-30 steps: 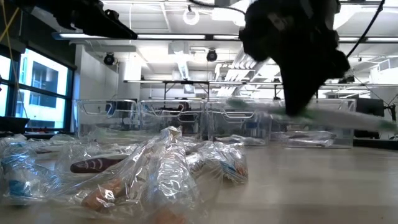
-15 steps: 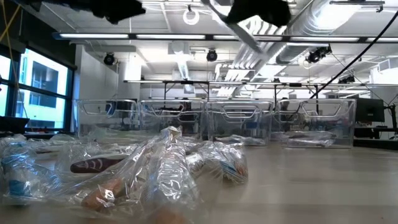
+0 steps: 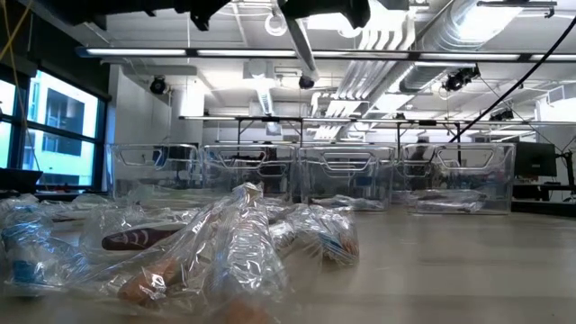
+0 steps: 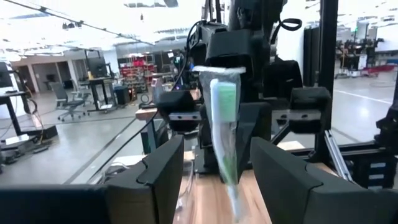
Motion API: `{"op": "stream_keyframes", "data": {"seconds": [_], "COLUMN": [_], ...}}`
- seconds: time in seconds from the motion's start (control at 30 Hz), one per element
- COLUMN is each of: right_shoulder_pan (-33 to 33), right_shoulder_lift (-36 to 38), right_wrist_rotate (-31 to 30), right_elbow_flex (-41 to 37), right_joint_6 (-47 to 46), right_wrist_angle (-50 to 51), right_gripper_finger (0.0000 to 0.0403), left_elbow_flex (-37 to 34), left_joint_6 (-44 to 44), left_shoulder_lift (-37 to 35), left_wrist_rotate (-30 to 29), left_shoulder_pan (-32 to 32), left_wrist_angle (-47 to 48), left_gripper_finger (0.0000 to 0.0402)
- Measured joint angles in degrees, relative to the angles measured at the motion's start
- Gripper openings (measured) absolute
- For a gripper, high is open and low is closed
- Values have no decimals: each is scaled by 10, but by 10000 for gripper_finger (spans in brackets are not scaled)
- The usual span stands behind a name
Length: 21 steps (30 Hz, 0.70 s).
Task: Pick & Place Toothbrushes
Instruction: Put the green toothbrush into the left transparent bin
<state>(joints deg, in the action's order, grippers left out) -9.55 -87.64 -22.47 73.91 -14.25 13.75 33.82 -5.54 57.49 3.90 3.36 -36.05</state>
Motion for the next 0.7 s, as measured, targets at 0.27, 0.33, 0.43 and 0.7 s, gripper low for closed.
{"op": "stream_keyframes", "data": {"seconds": [0.27,0.33,0.43,0.7], "right_shoulder_pan": [11,12,11,11], "right_shoulder_lift": [0,0,0,0], "right_wrist_rotate": [1,1,2,3], "right_elbow_flex": [0,0,0,0], "right_joint_6": [34,40,40,40], "right_wrist_angle": [-11,-11,-11,-11], "right_gripper_finger": [4,4,4,4], "left_elbow_flex": [0,0,0,17], "left_joint_6": [27,28,28,19], "left_shoulder_lift": [72,86,101,140], "left_wrist_rotate": [-7,-13,-18,-3], "left_shoulder_pan": [0,0,0,0], "left_wrist_angle": [-70,-81,-119,-148], "left_gripper_finger": [182,182,182,182]}}
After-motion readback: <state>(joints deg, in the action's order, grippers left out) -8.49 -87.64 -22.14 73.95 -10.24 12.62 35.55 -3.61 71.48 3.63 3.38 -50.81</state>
